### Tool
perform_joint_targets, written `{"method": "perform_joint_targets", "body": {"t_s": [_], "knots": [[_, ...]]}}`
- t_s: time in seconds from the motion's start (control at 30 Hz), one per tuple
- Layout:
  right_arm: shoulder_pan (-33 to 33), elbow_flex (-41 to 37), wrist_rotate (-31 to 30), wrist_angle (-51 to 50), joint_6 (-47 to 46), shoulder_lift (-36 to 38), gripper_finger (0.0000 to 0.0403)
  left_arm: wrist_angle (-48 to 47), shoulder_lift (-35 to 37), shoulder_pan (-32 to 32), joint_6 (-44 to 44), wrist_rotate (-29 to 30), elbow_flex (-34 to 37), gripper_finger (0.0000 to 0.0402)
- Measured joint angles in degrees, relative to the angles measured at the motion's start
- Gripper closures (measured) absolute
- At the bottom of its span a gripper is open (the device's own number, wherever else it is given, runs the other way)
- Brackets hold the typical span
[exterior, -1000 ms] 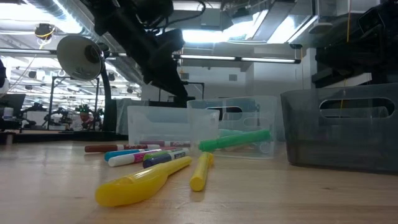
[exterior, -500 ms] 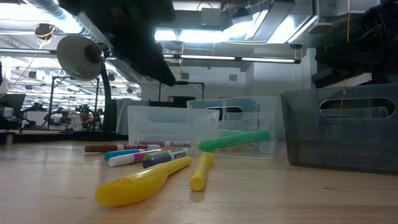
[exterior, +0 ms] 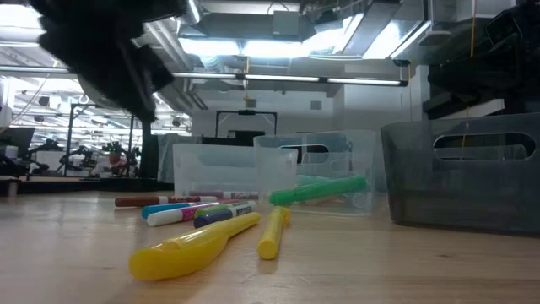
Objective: Pick & Place Markers
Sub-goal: Put the brown marker pen into the left transparent bin
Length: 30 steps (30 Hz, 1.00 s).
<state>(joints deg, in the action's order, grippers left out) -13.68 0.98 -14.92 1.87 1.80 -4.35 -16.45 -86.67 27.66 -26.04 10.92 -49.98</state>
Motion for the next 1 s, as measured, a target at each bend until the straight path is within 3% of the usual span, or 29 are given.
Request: {"method": "perform_joint_targets", "body": {"t_s": [0.3,0.57,0.73,1.0], "knots": [[0.0,0.0,0.0,0.0,0.0,0.0,0.0251,-10.3,0.0,2.8,-14.0,21.2,0.0,0.0335],[0.0,0.0,0.0,0.0,0.0,0.0,0.0251,-11.0,-4.2,2.2,-18.7,21.7,0.0,0.0284],[0.0,0.0,0.0,0.0,0.0,0.0,0.0251,-10.7,-10.0,1.4,-18.8,25.9,0.0,0.0252],[0.0,0.0,0.0,0.0,0.0,0.0,0.0251,-10.8,-13.4,0.5,-23.6,30.2,0.0,0.0241]]}}
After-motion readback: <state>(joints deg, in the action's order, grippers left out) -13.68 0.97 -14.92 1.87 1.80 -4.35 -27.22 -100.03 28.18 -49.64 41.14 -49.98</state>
